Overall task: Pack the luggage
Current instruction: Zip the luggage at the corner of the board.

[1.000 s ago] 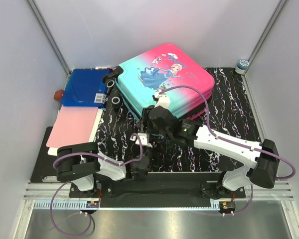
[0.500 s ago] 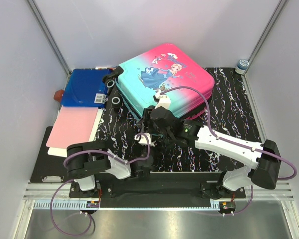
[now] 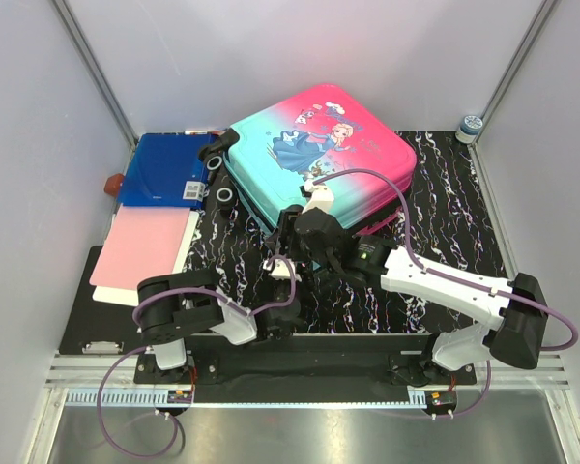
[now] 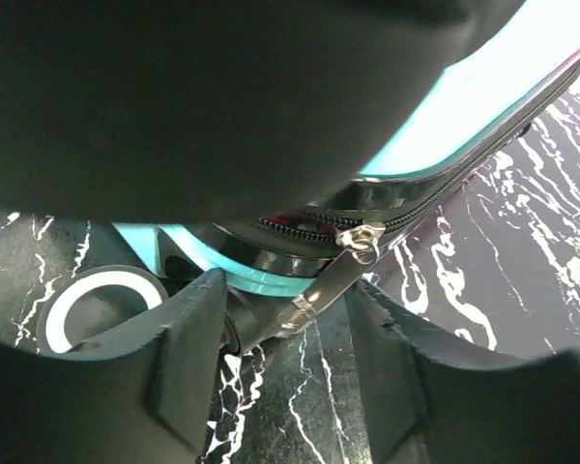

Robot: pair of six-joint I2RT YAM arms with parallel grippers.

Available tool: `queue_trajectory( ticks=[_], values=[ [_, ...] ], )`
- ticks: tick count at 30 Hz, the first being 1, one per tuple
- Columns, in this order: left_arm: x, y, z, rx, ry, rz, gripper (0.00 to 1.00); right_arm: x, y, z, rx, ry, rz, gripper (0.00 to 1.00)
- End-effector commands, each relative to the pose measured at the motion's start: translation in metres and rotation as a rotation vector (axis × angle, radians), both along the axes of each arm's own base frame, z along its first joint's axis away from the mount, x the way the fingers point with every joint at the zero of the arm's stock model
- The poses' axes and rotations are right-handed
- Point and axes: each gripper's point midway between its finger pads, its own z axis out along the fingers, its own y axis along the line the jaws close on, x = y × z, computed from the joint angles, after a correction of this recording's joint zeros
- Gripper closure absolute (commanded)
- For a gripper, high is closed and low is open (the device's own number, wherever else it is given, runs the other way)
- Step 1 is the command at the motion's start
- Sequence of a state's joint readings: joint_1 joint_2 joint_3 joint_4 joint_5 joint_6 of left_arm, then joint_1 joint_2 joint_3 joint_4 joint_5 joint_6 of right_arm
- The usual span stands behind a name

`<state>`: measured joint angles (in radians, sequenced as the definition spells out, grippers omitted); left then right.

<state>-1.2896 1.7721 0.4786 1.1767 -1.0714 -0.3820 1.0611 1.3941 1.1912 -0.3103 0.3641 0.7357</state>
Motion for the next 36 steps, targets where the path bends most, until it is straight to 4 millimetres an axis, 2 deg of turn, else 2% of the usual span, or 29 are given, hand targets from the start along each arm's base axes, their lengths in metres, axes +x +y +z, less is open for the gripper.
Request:
queue_trajectory(
  ticks=[1, 6, 9, 10, 13, 14, 16, 28, 36],
  values=[
    [0.006, -0.017, 0.028, -0.125, -0.05, -0.012, 0.52, 0.039, 0.003, 0.107, 0.463, -0.097, -0.157, 1.0],
    [0.007, -0.021, 0.03, -0.123, -0.068, -0.04, 0.54, 0.039, 0.0, 0.106, 0.463, -0.099, -0.164, 1.0],
    [0.006, -0.022, 0.037, -0.128, -0.091, -0.053, 0.62, 0.039, -0.002, 0.103, 0.459, -0.098, -0.169, 1.0],
    [0.006, -0.022, 0.039, -0.128, -0.097, -0.054, 0.7, 0.04, -0.003, 0.102, 0.453, -0.098, -0.17, 1.0],
    [0.005, -0.02, 0.041, -0.14, -0.101, -0.057, 0.83, 0.039, -0.006, 0.101, 0.454, -0.1, -0.178, 1.0],
    [0.004, -0.017, 0.041, -0.144, -0.1, -0.057, 0.91, 0.04, -0.007, 0.101, 0.453, -0.102, -0.187, 1.0],
    [0.003, -0.011, 0.043, -0.149, -0.103, -0.052, 0.99, 0.04, -0.011, 0.099, 0.45, -0.106, -0.197, 1.0],
    [-0.005, 0.017, 0.047, -0.22, -0.094, -0.037, 1.0, 0.041, -0.023, 0.091, 0.436, -0.112, -0.233, 1.0],
    [-0.01, 0.029, 0.049, -0.263, -0.087, -0.041, 1.0, 0.04, -0.029, 0.088, 0.43, -0.114, -0.245, 1.0]
  ],
)
